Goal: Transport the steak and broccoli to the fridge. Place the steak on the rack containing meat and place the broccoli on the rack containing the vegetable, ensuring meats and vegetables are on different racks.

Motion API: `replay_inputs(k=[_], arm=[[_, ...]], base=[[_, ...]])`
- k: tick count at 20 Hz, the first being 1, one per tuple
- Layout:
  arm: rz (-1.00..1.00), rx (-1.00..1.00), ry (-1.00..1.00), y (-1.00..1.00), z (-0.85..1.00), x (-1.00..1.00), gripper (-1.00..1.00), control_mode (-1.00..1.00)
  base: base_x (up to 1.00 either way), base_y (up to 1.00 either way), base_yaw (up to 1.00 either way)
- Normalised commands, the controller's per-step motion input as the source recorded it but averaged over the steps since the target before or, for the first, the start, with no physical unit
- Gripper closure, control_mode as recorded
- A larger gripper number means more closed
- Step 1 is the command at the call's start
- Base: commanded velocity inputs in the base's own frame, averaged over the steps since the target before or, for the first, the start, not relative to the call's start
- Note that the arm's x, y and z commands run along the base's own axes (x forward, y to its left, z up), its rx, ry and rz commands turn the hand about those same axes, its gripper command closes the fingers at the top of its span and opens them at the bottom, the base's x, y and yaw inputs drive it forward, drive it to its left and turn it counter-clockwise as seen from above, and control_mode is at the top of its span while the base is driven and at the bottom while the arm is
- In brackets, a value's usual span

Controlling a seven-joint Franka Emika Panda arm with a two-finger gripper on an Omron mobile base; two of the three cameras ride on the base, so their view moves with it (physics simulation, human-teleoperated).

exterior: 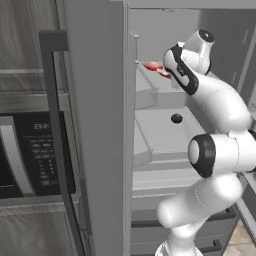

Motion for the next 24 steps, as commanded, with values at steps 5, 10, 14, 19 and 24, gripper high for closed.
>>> replay_inputs(k=[5,10,14,19,24], arm=[[0.00,-0.06,-0.09,0.00,-0.26,0.06,1.00,-1.00],[0.00,-0.08,-0.24,0.05,-0.15,0.05,-1.00,-1.00],[0.00,-0.01,-0.30,0.00,0.00,0.24,-1.00,-1.00],[0.00,0.00,-0.17,0.00,0.08,0.10,-1.00,-1.00],[0.00,0.00,-0.05,0.13,0.30,-0.31,-1.00,-1.00]], base=[[0.00,0.00,0.00],[0.00,0.00,0.00],[0.00,0.00,0.00],[0.00,0.00,0.00],[0.00,0.00,0.00]])
